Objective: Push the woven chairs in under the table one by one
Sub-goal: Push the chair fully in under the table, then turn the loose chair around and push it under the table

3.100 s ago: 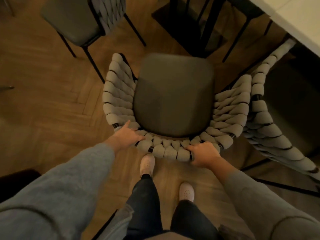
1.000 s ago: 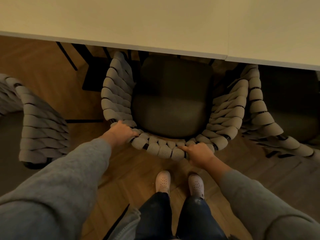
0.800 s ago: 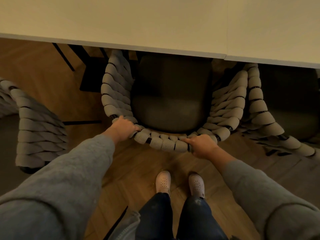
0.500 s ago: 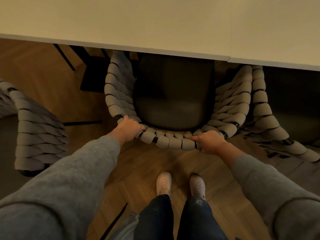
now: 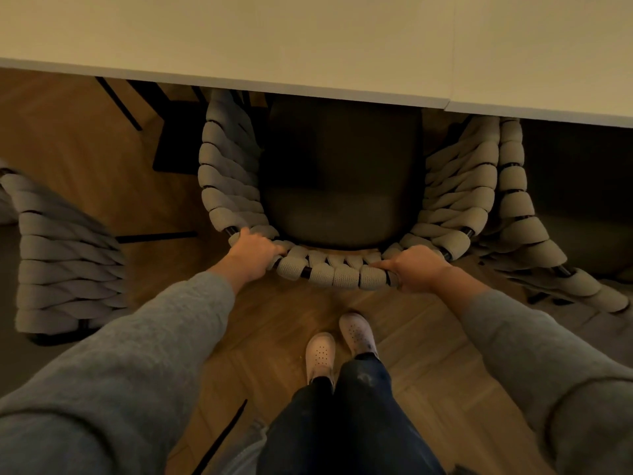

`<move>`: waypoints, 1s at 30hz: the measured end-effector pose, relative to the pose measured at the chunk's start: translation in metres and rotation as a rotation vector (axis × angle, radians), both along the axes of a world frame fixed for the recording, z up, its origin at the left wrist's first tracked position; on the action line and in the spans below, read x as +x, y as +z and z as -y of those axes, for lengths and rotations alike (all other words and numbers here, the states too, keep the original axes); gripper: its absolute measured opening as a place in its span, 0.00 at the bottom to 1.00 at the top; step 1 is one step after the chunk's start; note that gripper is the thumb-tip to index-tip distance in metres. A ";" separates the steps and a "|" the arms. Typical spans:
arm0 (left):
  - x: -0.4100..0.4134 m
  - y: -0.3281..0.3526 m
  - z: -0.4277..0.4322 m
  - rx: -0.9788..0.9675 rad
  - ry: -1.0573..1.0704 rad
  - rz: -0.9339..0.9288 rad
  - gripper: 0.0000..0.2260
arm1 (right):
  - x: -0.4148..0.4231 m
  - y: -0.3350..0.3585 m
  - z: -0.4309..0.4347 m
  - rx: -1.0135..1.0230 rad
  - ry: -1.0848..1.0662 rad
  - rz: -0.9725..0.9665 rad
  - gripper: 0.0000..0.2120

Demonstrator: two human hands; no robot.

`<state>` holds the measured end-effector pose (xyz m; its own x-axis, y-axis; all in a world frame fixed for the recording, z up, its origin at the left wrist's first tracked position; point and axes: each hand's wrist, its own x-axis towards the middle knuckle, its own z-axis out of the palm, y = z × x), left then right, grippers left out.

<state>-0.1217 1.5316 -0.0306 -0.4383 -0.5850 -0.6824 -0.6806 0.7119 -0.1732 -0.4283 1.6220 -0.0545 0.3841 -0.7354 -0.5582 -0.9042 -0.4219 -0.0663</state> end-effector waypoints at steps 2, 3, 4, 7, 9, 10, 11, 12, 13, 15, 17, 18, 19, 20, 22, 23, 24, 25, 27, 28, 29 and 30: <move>0.000 0.000 -0.001 -0.001 0.001 0.012 0.20 | -0.001 -0.001 0.000 0.003 0.005 0.005 0.27; -0.001 0.000 -0.002 0.000 0.001 0.018 0.20 | -0.001 -0.001 -0.002 0.009 -0.002 0.012 0.27; -0.001 0.000 -0.002 0.002 0.001 0.024 0.20 | 0.000 -0.002 -0.003 0.011 -0.010 0.018 0.27; -0.003 0.000 -0.002 -0.009 0.007 0.036 0.20 | 0.000 -0.002 -0.004 -0.004 -0.021 0.024 0.26; -0.005 -0.001 -0.002 -0.027 0.023 0.054 0.21 | -0.001 -0.003 -0.002 0.022 -0.020 0.031 0.27; -0.006 -0.002 -0.003 -0.040 0.043 0.055 0.23 | 0.000 -0.005 -0.001 0.050 -0.022 0.032 0.29; -0.005 -0.003 -0.006 -0.057 0.075 0.046 0.25 | 0.001 -0.006 0.002 0.091 -0.019 0.031 0.30; -0.005 -0.004 -0.010 -0.077 0.111 0.023 0.27 | 0.001 -0.006 0.004 0.141 -0.017 0.032 0.33; -0.004 -0.004 -0.014 -0.099 0.143 -0.019 0.30 | 0.001 -0.007 0.006 0.200 -0.029 0.036 0.35; 0.000 -0.003 -0.029 -0.130 0.199 -0.133 0.33 | 0.003 -0.004 0.012 0.344 -0.122 0.082 0.43; 0.007 0.000 -0.049 -0.151 0.267 -0.224 0.35 | 0.014 0.007 0.022 0.449 -0.207 0.171 0.51; 0.014 0.002 -0.059 -0.170 0.319 -0.252 0.35 | 0.026 0.012 0.028 0.442 -0.202 0.213 0.53; 0.021 0.004 -0.068 -0.193 0.369 -0.274 0.34 | 0.039 0.017 0.034 0.409 -0.187 0.252 0.53; 0.031 0.006 -0.076 -0.222 0.425 -0.288 0.34 | 0.054 0.020 0.040 0.363 -0.155 0.288 0.52; 0.053 0.013 -0.091 -0.290 0.564 -0.286 0.34 | 0.089 0.027 0.049 0.270 -0.073 0.346 0.47; 0.066 0.016 -0.098 -0.321 0.649 -0.279 0.34 | 0.107 0.029 0.054 0.228 -0.039 0.362 0.45; 0.080 0.019 -0.105 -0.350 0.742 -0.274 0.34 | 0.123 0.031 0.059 0.204 -0.028 0.368 0.45; 0.096 0.022 -0.113 -0.381 0.837 -0.273 0.34 | 0.141 0.032 0.065 0.202 -0.039 0.364 0.46; 0.128 0.025 -0.128 -0.446 0.991 -0.276 0.35 | 0.170 0.033 0.075 0.252 -0.106 0.347 0.48; 0.144 0.025 -0.134 -0.469 1.051 -0.268 0.35 | 0.183 0.032 0.078 0.288 -0.140 0.343 0.50; 0.159 0.026 -0.139 -0.475 1.090 -0.252 0.36 | 0.194 0.030 0.081 0.322 -0.170 0.340 0.51; 0.173 0.025 -0.142 -0.470 1.110 -0.232 0.36 | 0.205 0.027 0.081 0.344 -0.195 0.331 0.53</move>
